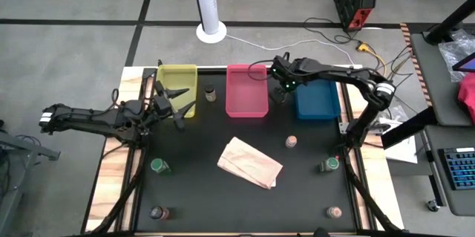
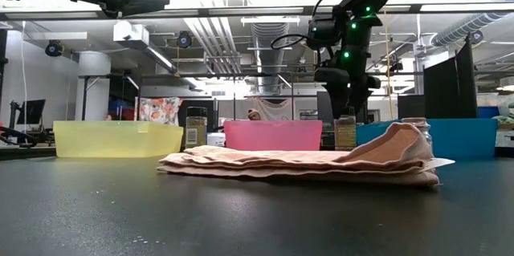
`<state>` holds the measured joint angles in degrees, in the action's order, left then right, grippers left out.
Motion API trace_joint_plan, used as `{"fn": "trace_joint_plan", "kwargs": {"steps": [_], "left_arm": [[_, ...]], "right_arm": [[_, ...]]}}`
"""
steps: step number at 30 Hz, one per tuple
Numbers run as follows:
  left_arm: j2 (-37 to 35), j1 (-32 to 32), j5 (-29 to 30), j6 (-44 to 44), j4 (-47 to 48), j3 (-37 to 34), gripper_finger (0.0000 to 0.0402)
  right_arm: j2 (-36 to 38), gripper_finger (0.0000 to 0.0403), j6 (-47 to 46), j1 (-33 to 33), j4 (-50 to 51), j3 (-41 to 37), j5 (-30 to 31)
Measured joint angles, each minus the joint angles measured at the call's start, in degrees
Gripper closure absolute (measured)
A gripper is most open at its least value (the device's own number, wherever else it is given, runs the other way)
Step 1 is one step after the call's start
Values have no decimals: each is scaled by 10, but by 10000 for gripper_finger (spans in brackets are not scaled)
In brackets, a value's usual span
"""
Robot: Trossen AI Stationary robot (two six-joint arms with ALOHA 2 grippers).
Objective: Sort spices by type
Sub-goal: Put the top right black seasoning bottle into the pink bin
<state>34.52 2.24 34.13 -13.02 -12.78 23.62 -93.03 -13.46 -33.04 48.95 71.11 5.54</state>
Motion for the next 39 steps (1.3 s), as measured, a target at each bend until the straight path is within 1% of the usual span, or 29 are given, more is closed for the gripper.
{"fn": "trace_joint_plan", "kwargs": {"steps": [5, 13, 19, 22, 26, 30, 39], "left_arm": [[0, 0, 0, 0, 0, 0, 184], [0, 0, 0, 0, 0, 0, 184], [0, 0, 0, 0, 1, -1, 184], [1, 0, 0, 0, 1, -1, 184], [1, 0, 0, 0, 1, -1, 184], [0, 0, -1, -2, -3, -1, 184], [0, 0, 0, -20, 2, 21, 184]], "right_arm": [[-5, 137, 0, 0, 0, 0, 0], [-5, 204, -8, 0, 1, 2, 0], [-5, 206, -10, 0, 7, 12, 0], [-5, 203, -9, 0, 31, 33, 0], [-5, 203, -4, 0, 82, 85, 5], [-6, 206, 8, 0, 112, 146, 5], [-7, 206, 56, 1, 118, 248, 0]]}}
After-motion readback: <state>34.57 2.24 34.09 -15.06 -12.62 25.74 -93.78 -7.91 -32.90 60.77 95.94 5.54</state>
